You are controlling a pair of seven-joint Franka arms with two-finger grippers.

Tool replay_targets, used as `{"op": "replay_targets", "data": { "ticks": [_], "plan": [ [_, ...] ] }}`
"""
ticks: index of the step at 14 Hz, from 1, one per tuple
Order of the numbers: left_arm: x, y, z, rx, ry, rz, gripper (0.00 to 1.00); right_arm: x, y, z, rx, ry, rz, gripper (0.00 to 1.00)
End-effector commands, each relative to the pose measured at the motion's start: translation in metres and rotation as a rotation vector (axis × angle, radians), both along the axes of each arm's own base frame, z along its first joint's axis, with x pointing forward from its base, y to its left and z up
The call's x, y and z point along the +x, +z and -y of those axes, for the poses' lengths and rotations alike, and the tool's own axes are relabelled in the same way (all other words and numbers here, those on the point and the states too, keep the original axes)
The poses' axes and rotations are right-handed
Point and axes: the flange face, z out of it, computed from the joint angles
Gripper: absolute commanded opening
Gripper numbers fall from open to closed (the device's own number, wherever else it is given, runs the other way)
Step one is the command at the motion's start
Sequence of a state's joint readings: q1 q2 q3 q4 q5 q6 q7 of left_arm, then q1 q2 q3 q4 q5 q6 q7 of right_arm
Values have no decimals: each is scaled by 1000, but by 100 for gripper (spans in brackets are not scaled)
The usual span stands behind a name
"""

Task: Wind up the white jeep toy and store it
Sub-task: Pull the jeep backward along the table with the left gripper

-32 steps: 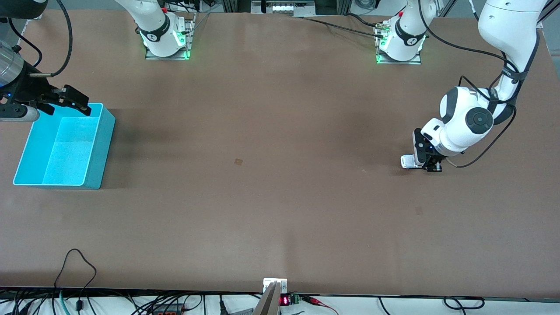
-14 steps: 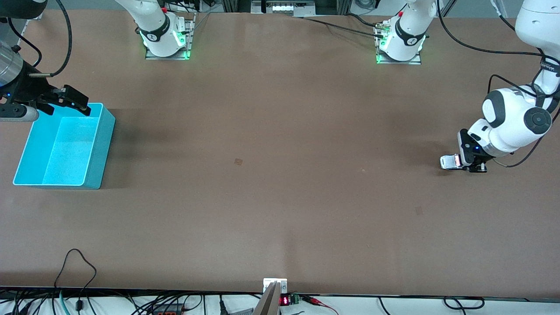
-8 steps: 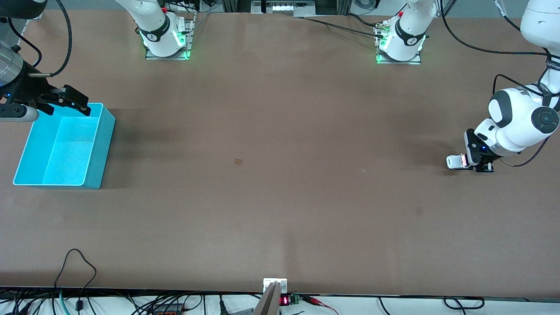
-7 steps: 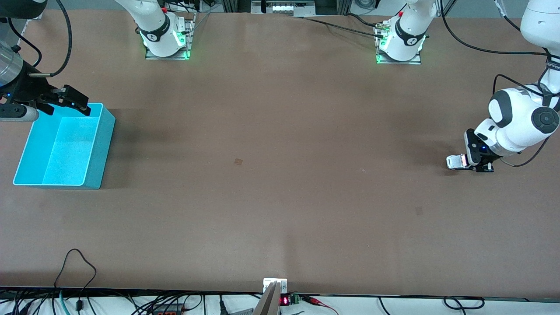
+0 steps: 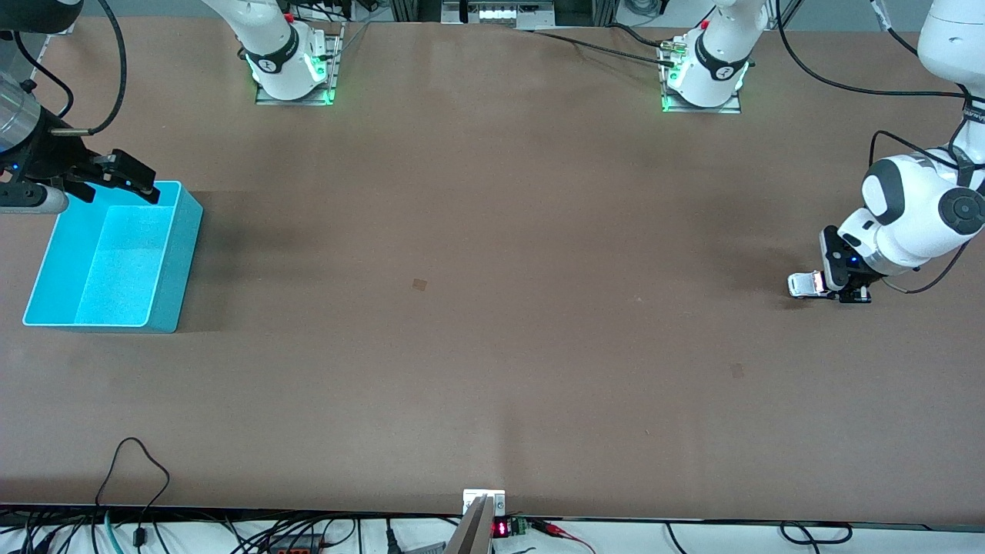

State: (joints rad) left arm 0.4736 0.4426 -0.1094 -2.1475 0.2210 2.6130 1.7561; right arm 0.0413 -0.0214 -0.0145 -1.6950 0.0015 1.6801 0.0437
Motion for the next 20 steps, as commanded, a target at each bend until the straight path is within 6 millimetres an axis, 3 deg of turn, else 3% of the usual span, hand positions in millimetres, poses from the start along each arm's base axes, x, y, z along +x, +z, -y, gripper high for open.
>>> {"op": "replay_targets", "data": {
  "ticks": [1, 20],
  "plan": [
    [-11, -41, -9, -16, -28, -58, 24, -1, 4, 3, 2, 12, 7, 100],
    [-14, -39, -25, -15, -40, -55, 24, -1, 4, 4, 2, 11, 9, 100]
  ]
}}
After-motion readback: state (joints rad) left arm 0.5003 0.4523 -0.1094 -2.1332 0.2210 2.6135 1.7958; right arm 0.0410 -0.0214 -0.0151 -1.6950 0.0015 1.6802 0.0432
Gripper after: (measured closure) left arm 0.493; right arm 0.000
